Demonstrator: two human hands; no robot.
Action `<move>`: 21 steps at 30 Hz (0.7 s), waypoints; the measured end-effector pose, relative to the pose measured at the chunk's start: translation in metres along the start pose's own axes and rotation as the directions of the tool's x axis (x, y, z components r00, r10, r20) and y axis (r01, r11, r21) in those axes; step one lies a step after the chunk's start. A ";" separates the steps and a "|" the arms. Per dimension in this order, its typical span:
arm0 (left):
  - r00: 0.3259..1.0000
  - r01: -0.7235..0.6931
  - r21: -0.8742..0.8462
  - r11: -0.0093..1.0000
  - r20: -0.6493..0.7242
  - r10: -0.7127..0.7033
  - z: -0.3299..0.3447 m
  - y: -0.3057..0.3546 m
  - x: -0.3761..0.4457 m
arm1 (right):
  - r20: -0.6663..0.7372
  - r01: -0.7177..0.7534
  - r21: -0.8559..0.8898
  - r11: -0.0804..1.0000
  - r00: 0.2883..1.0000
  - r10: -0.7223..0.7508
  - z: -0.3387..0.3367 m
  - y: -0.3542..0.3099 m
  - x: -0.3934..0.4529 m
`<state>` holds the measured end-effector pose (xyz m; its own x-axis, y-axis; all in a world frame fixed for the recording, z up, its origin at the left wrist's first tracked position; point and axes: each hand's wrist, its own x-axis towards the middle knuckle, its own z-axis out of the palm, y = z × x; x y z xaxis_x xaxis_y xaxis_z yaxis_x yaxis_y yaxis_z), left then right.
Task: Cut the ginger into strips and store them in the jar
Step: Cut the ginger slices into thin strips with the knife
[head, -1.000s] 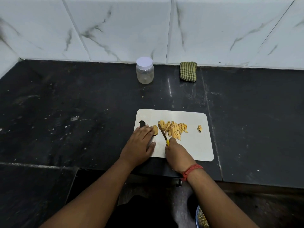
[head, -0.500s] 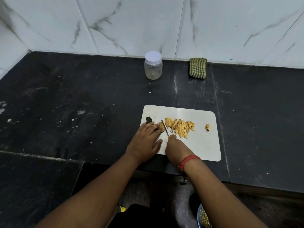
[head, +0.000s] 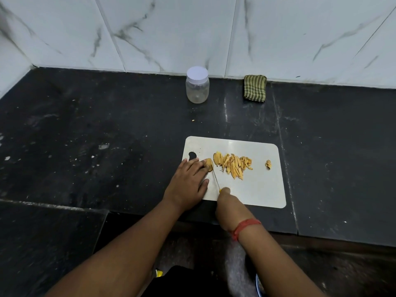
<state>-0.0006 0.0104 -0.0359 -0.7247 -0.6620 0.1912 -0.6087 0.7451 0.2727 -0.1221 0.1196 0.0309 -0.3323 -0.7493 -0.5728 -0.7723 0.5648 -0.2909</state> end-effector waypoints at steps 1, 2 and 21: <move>1.000 0.002 -0.007 1.000 -0.002 -0.002 0.000 0.000 0.000 | 0.007 0.008 0.016 1.000 1.000 -0.008 0.003 0.002 -0.006; 1.000 0.003 -0.010 1.000 -0.002 -0.003 0.001 -0.001 0.000 | 0.006 0.025 0.024 0.999 1.000 -0.026 0.004 0.005 -0.010; 1.000 0.003 -0.042 0.999 0.006 -0.002 -0.001 0.001 -0.001 | -0.068 0.093 0.136 0.986 0.994 -0.085 -0.015 0.009 -0.005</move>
<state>-0.0002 0.0113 -0.0352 -0.7250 -0.6633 0.1854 -0.5963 0.7393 0.3129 -0.1353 0.1228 0.0430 -0.3015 -0.8162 -0.4930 -0.7191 0.5341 -0.4446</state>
